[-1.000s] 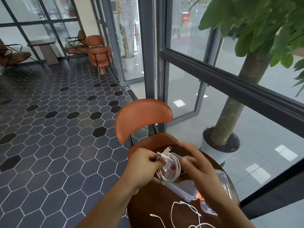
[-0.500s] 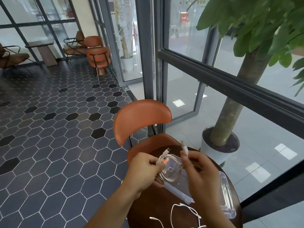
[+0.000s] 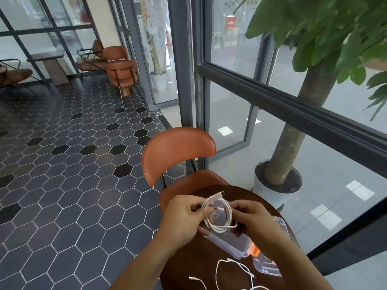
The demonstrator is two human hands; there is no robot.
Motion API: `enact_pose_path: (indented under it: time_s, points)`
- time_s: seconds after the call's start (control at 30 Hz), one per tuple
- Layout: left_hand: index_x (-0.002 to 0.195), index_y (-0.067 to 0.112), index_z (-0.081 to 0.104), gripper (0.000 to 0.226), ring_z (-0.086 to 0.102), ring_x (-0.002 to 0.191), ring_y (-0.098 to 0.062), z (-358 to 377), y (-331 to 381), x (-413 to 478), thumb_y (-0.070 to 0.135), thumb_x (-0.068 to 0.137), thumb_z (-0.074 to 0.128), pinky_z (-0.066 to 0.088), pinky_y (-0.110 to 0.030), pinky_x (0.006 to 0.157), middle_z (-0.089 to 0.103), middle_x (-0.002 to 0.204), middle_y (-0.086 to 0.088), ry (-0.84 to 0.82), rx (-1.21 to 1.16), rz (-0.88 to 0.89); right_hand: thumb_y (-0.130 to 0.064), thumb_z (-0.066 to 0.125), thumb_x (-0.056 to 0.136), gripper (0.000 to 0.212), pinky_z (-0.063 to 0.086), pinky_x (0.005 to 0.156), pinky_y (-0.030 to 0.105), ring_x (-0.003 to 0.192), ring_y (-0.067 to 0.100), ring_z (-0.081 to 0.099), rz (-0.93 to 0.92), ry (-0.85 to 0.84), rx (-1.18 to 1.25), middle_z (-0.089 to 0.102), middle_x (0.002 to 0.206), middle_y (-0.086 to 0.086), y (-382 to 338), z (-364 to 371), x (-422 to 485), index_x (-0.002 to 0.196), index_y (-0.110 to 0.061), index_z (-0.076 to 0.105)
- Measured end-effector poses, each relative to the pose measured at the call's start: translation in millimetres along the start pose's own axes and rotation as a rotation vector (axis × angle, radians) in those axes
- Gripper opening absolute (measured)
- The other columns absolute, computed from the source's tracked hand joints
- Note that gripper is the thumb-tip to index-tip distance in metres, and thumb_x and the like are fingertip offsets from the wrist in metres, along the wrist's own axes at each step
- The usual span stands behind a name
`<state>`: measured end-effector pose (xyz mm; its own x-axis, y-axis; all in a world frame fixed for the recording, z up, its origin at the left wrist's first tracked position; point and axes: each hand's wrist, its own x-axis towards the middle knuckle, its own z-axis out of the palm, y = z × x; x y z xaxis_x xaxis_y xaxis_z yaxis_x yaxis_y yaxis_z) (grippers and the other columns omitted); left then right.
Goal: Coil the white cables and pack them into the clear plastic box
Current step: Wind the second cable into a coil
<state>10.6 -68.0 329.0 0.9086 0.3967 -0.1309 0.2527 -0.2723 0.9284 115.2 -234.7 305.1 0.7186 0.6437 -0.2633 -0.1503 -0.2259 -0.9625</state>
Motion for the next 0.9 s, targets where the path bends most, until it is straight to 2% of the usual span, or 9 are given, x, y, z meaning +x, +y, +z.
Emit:
enact_pose_path:
  time_s: [0.1, 0.2, 0.3, 0.37, 0.43, 0.53, 0.63, 0.73, 0.9]
  points:
    - [0.092, 0.019, 0.08, 0.015, 0.076, 0.063, -0.026, -2, -1, 0, 0.011, 0.094, 0.067, 0.064, -0.038, 0.061, 0.077, 0.075, -0.01, -0.04, -0.043, -0.058, -0.008, 0.058, 0.097, 0.022, 0.045, 0.056, 0.027, 0.063, 0.023, 0.053, -0.013, -0.085, 0.052, 0.067, 0.078, 0.019, -3, -5, -3, 0.092, -0.009, 0.079]
    - [0.095, 0.022, 0.081, 0.015, 0.075, 0.064, -0.032, 0, -2, -1, 0.014, 0.094, 0.069, 0.064, -0.041, 0.061, 0.076, 0.075, -0.012, -0.113, -0.049, -0.109, -0.01, 0.065, 0.086, 0.018, 0.055, 0.068, 0.031, 0.072, 0.024, 0.066, 0.03, -0.121, 0.258, 0.073, 0.087, 0.02, -5, 4, -4, 0.093, -0.002, 0.079]
    - [0.092, 0.023, 0.082, 0.015, 0.074, 0.062, -0.037, 0, -3, 1, 0.015, 0.093, 0.069, 0.064, -0.047, 0.063, 0.075, 0.069, -0.006, -0.107, 0.04, -0.145, -0.003, 0.065, 0.078, 0.019, 0.058, 0.061, 0.027, 0.066, 0.02, 0.069, 0.112, -0.083, 0.531, 0.073, 0.085, 0.022, -2, 24, -4, 0.091, 0.003, 0.077]
    - [0.09, 0.024, 0.081, 0.015, 0.073, 0.058, -0.036, -1, -6, 4, 0.017, 0.093, 0.068, 0.063, -0.052, 0.065, 0.075, 0.069, -0.009, -0.084, 0.094, -0.164, 0.001, 0.06, 0.086, 0.019, 0.057, 0.057, 0.027, 0.061, 0.018, 0.069, 0.144, -0.008, 0.614, 0.073, 0.08, 0.019, 2, 36, -4, 0.083, 0.0, 0.078]
    - [0.085, 0.023, 0.081, 0.019, 0.072, 0.055, -0.035, -1, -11, 5, 0.014, 0.093, 0.066, 0.062, -0.055, 0.064, 0.074, 0.067, -0.01, -0.056, 0.1, -0.18, -0.009, 0.053, 0.096, 0.031, 0.058, 0.061, 0.032, 0.062, 0.022, 0.069, 0.141, 0.018, 0.655, 0.072, 0.078, 0.02, 7, 44, -4, 0.081, -0.001, 0.079]
    - [0.087, 0.022, 0.08, 0.021, 0.072, 0.053, -0.033, -1, -17, 5, 0.01, 0.093, 0.064, 0.062, -0.054, 0.062, 0.074, 0.065, -0.008, -0.01, 0.081, -0.195, -0.026, 0.048, 0.101, 0.042, 0.06, 0.075, 0.039, 0.073, 0.03, 0.074, 0.056, 0.085, 0.475, 0.076, 0.081, 0.019, 10, 45, -7, 0.081, -0.01, 0.081]
    - [0.091, 0.022, 0.079, 0.019, 0.072, 0.056, -0.035, -3, -19, 4, 0.01, 0.094, 0.065, 0.063, -0.054, 0.061, 0.075, 0.066, -0.007, -0.003, 0.037, -0.184, -0.022, 0.065, 0.093, 0.015, 0.062, 0.076, 0.029, 0.092, 0.02, 0.075, -0.043, 0.139, 0.15, 0.079, 0.095, 0.005, 16, 42, -7, 0.102, -0.025, 0.077]
    - [0.091, 0.022, 0.079, 0.018, 0.072, 0.057, -0.036, -5, -20, 6, 0.011, 0.094, 0.065, 0.063, -0.053, 0.062, 0.074, 0.065, -0.007, -0.015, 0.02, -0.182, -0.019, 0.08, 0.081, 0.044, 0.061, 0.081, 0.03, 0.099, 0.008, 0.071, -0.13, 0.209, -0.121, 0.074, 0.108, -0.009, 26, 39, 0, 0.12, -0.033, 0.066]
    - [0.09, 0.021, 0.078, 0.017, 0.072, 0.056, -0.032, -1, -22, 8, 0.016, 0.097, 0.063, 0.064, -0.05, 0.062, 0.075, 0.072, -0.017, -0.058, 0.014, -0.209, -0.017, 0.081, 0.081, 0.04, 0.059, 0.077, 0.022, 0.09, -0.004, 0.067, -0.38, 0.31, -0.444, 0.068, 0.09, -0.028, 18, 44, 8, 0.106, -0.042, 0.063]
